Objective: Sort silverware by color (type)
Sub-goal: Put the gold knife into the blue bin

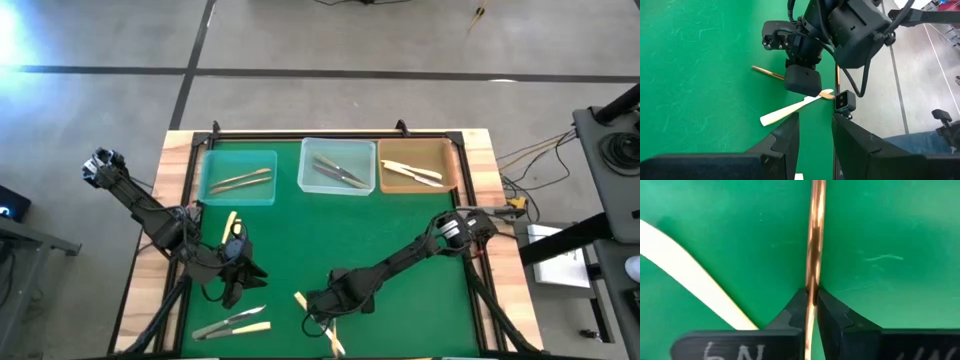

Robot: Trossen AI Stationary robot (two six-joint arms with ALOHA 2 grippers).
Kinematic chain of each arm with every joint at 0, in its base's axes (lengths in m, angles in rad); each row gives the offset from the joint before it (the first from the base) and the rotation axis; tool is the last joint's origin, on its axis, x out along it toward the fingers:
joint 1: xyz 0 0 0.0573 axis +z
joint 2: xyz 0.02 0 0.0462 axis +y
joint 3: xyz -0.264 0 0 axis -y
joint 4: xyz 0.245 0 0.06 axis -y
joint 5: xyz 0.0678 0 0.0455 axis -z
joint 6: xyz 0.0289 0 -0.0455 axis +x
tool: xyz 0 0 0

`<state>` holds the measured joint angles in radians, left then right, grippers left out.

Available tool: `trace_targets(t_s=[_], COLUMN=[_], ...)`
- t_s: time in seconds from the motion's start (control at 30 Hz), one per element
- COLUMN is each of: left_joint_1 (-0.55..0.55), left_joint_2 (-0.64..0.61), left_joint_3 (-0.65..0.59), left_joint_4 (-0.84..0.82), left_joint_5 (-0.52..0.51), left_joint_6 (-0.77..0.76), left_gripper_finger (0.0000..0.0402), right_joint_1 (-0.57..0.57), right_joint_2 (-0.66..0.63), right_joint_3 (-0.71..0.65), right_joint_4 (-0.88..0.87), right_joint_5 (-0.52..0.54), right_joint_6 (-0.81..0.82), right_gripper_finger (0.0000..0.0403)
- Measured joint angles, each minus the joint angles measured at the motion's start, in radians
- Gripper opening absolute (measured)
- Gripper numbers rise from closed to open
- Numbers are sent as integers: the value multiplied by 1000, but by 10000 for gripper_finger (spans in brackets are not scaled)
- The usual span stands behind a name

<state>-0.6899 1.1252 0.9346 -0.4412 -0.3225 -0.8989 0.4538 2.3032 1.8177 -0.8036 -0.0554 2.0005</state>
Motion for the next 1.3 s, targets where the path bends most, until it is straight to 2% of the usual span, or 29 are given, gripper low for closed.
trace_targets(t_s=[0.2,0.4,0.93,1.13,1.3], left_joint_1=[0,0,0,0,0], left_joint_2=[0,0,0,0,0], left_joint_3=[0,0,0,0,0], left_joint_4=[0,0,2,2,3], left_joint_5=[0,0,0,0,0], left_joint_6=[0,0,0,0,0], left_gripper_finger=[98,98,98,98,98], right_joint_1=[-5,-24,-102,-125,-129], right_joint_2=[2,-1,-72,-102,-119], right_joint_3=[-16,30,29,24,28], right_joint_4=[61,5,-42,-92,-97], right_joint_5=[18,33,87,136,119], right_joint_6=[-72,-169,-377,-392,-294], right_gripper_finger=[11,10,9,9,9])
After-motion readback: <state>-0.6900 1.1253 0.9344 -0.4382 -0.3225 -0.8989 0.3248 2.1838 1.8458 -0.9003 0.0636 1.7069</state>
